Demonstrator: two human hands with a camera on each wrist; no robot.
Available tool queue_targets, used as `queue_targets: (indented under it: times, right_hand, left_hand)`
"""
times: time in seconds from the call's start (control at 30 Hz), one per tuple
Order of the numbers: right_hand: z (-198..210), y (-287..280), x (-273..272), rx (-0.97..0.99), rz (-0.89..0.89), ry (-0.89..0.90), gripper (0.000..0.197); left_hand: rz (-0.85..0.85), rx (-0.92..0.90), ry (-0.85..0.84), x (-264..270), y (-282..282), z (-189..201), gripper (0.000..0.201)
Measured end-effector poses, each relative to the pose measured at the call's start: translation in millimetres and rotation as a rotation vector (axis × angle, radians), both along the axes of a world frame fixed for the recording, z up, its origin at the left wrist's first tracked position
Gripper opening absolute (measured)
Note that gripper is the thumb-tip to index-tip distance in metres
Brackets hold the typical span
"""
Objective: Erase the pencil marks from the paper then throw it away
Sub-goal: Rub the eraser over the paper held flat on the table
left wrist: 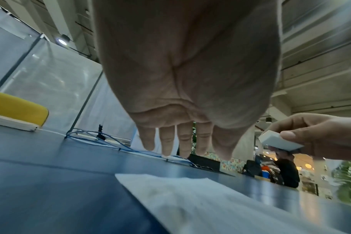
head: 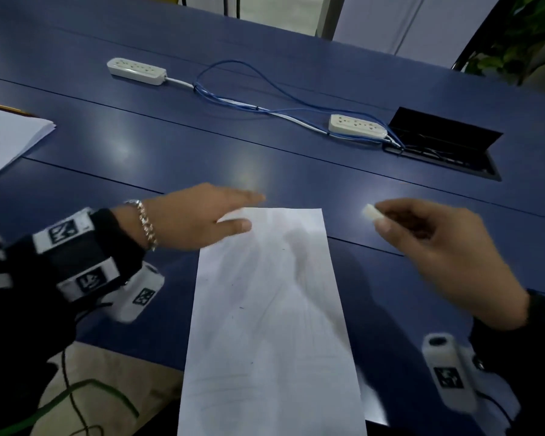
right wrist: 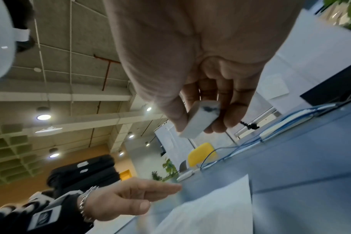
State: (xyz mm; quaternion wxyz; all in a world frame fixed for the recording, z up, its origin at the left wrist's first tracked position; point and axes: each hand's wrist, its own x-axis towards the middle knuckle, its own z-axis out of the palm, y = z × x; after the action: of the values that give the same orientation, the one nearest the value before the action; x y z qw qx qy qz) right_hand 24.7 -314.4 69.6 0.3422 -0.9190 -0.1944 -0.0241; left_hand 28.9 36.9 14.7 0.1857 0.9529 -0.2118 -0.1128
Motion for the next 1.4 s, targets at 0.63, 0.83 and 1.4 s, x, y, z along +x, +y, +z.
queue_targets:
  times: [0.63,0.83,1.4]
  right_hand:
    - [-42,31,-17,-0.602,0.331,0.067,0.032]
    - [-46,72,1,-0.629,0.427,0.027,0.032]
    - [-58,81,20,-0.685,0.424,-0.043,0.028]
  left_hand:
    - [-0.014,0.207,0.181,-49,-24,-29,0.115]
    - [-0.066,0.369,0.193,-45,-39,-37,0.143]
    - [-0.035,0.457,0.257,-37,-46,-39,0.161]
